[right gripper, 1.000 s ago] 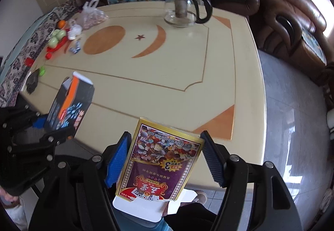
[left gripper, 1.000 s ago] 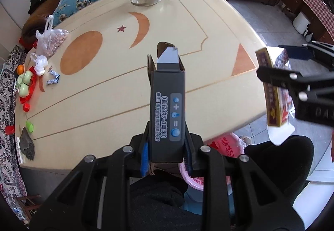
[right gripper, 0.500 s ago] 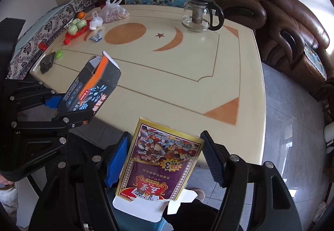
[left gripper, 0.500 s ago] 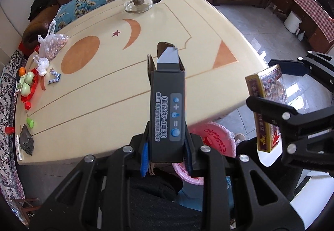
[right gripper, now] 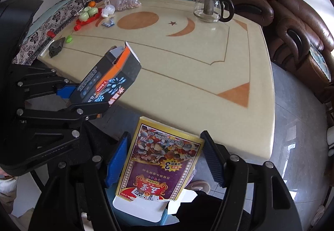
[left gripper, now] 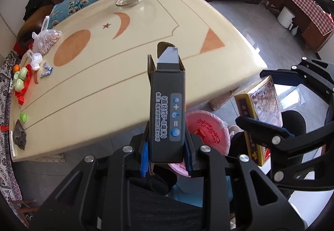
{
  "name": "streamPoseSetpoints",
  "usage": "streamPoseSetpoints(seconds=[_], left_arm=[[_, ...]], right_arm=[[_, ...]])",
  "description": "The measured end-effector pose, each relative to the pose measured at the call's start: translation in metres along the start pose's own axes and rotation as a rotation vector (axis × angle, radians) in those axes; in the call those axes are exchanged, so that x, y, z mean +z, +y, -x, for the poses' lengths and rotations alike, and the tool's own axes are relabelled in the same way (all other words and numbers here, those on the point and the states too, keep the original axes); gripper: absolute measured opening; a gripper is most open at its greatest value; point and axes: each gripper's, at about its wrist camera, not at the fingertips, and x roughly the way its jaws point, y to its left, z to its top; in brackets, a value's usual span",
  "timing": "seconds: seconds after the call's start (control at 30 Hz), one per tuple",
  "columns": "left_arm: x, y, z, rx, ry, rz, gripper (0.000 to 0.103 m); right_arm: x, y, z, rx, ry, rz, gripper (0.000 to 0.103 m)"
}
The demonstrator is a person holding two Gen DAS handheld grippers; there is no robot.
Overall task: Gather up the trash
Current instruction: 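Lift the dark box with the left tool while the right tool carries the card packet toward the bin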
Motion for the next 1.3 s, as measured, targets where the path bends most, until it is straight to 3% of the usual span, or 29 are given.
streamPoseSetpoints(seconds=[0.57, 1.3], left_arm=[[-0.036, -0.023, -0.060, -0.042, 0.063, -0.046, 0.027], [-0.078, -0.031, -0.160, -0.090, 0.185, -0.015, 0.027]], right_arm=[[-0.044, -0.004, -0.046, -0.023, 0.047, -0.010, 0.067], [-0.084, -0.002, -0.148, -0.047, 0.139, -0.017, 0.067]])
